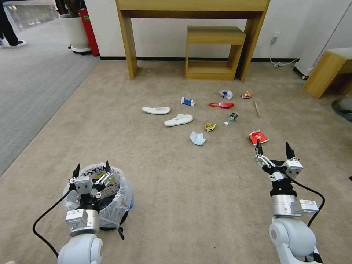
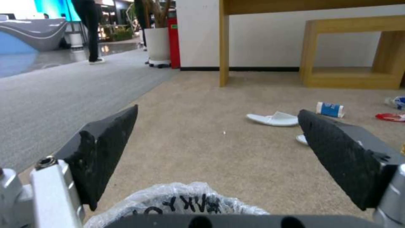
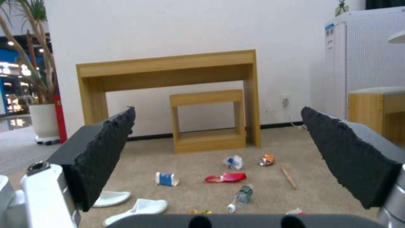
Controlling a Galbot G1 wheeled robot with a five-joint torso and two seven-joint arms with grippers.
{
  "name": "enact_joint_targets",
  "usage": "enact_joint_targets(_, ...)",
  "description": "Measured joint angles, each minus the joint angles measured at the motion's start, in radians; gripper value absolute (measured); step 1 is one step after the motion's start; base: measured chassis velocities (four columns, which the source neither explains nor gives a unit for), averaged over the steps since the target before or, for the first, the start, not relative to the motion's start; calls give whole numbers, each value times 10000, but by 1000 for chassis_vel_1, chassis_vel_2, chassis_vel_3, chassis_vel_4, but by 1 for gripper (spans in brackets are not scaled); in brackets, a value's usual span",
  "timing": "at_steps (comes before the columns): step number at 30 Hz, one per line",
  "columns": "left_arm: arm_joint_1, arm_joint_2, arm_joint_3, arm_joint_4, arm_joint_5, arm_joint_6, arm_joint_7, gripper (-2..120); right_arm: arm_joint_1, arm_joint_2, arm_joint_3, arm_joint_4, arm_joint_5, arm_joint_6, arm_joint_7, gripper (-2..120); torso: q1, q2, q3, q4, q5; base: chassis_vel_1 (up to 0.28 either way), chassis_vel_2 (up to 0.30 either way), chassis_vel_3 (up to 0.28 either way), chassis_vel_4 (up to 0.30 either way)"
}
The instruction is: Pick up the trash bin and place the garbage on the floor into it.
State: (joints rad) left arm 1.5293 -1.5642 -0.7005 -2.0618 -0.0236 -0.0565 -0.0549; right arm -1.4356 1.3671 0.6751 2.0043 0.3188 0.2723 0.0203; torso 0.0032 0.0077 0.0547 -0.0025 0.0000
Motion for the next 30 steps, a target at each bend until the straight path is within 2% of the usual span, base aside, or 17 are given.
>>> enact_joint_targets(30, 43, -211, -10, -18, 186, -93, 6, 100, 3, -158, 21, -71, 165, 288, -98, 100, 0, 0, 0, 0, 0, 0, 0, 0, 0)
